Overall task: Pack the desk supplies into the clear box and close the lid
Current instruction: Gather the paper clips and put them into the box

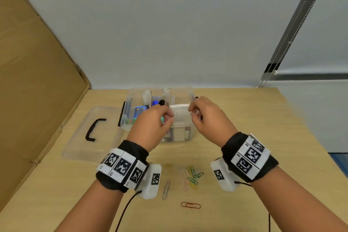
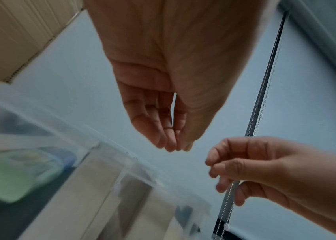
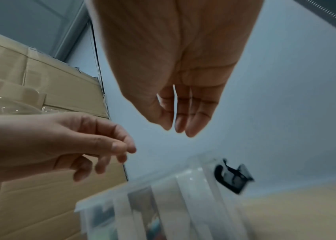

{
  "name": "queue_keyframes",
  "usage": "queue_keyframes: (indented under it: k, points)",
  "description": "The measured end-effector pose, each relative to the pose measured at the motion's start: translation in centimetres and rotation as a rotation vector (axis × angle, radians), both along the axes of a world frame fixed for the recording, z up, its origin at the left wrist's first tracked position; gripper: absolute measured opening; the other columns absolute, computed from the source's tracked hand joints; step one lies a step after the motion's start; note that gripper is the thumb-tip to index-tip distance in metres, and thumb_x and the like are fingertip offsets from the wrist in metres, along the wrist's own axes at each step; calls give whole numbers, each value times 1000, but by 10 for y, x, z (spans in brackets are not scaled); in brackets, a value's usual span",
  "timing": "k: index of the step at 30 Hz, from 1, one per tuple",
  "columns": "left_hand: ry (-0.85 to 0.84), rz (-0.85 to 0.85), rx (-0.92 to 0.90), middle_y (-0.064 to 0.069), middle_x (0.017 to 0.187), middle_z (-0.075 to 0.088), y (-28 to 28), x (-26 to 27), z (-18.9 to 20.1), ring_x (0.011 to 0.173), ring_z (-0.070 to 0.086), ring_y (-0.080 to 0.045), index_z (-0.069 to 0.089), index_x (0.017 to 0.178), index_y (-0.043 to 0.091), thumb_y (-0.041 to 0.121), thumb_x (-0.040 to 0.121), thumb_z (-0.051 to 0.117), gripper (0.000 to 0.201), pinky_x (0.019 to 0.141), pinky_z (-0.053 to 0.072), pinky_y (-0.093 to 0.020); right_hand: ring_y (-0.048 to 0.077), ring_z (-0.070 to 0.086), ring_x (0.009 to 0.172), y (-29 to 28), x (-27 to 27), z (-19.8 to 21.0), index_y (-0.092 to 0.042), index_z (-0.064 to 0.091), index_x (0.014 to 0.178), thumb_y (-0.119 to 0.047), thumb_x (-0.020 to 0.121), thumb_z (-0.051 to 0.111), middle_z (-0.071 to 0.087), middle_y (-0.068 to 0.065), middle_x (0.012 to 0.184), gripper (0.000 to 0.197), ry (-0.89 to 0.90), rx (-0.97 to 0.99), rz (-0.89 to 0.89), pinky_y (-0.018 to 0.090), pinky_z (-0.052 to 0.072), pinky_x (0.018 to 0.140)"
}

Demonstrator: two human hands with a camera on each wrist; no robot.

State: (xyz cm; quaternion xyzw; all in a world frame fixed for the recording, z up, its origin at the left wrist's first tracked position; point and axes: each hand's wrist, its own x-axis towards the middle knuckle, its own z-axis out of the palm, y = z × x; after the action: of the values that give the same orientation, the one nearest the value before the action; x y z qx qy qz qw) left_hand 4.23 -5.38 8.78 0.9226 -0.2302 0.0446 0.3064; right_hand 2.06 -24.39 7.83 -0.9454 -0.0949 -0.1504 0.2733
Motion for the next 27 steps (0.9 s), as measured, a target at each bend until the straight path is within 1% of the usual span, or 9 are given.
queue_keyframes:
  k: [3, 6, 9, 13, 16, 19, 21, 24, 27]
  points:
    - [31, -14, 58, 14, 83, 58, 12, -26, -14, 64, 51, 0, 60, 89, 31, 29, 89, 58, 3, 59, 38, -15, 4, 49, 79, -4, -31, -26, -19, 57, 93, -14, 89, 54, 51, -8, 91, 7, -11, 5, 26, 18, 44, 69]
    - [149, -6, 208, 16, 86, 59, 19, -45, -42, 69, 51, 1, 59, 89, 33, 37, 89, 57, 5, 62, 40, -16, 5, 48, 88, -10, -51, -57, -22, 57, 98, -17, 89, 55, 50, -10, 97, 11, 218, -90, 100, 20, 43, 75]
    - [319, 2, 402, 14, 92, 61, 23, -60, -76, 81, 57, -4, 59, 93, 30, 44, 85, 59, 16, 67, 43, -21, 16, 48, 107, -11, -60, -77, -20, 53, 119, -19, 89, 58, 48, -4, 119, 31, 520, -272, 221, 28, 43, 91]
    - [485, -3, 445, 6, 94, 60, 25, -71, -104, 87, 59, -14, 56, 96, 22, 46, 76, 70, 35, 76, 48, -30, 21, 47, 107, -1, -60, -88, -14, 55, 116, -14, 88, 56, 47, 1, 121, 28, 625, -351, 266, 28, 41, 88]
    - [473, -7, 380, 4, 93, 61, 27, -71, -112, 87, 59, -15, 59, 95, 21, 36, 78, 70, 26, 78, 50, -32, 22, 51, 97, 7, -59, -90, -10, 58, 100, -8, 89, 51, 52, 5, 110, 12, 643, -332, 215, 28, 41, 80]
    - [438, -43, 355, 4, 96, 64, 30, -69, -115, 88, 59, -13, 62, 96, 22, 32, 83, 65, 16, 81, 51, -30, 17, 44, 85, 15, -60, -90, -17, 48, 90, -7, 91, 45, 45, 3, 97, 11, 650, -383, 168, 26, 36, 72]
    - [408, -79, 380, 4, 99, 64, 28, -67, -116, 90, 60, -14, 63, 98, 22, 31, 85, 62, 16, 81, 50, -28, 21, 47, 88, 22, -62, -91, -17, 50, 96, -7, 90, 43, 48, 7, 99, 13, 657, -421, 117, 26, 34, 71]
    - [361, -137, 468, 0, 102, 64, 23, -65, -114, 92, 60, -18, 62, 102, 17, 26, 84, 59, 20, 79, 49, -29, 27, 52, 107, 34, -63, -95, -4, 52, 115, -6, 90, 44, 52, 14, 117, 27, 674, -486, 46, 31, 42, 78]
    - [323, -187, 504, -1, 94, 63, 21, -60, -111, 90, 61, -21, 63, 100, 14, 22, 84, 56, 19, 75, 47, -29, 26, 54, 101, 38, -63, -94, -3, 53, 113, -8, 89, 49, 48, 12, 119, 25, 681, -439, -3, 29, 43, 77]
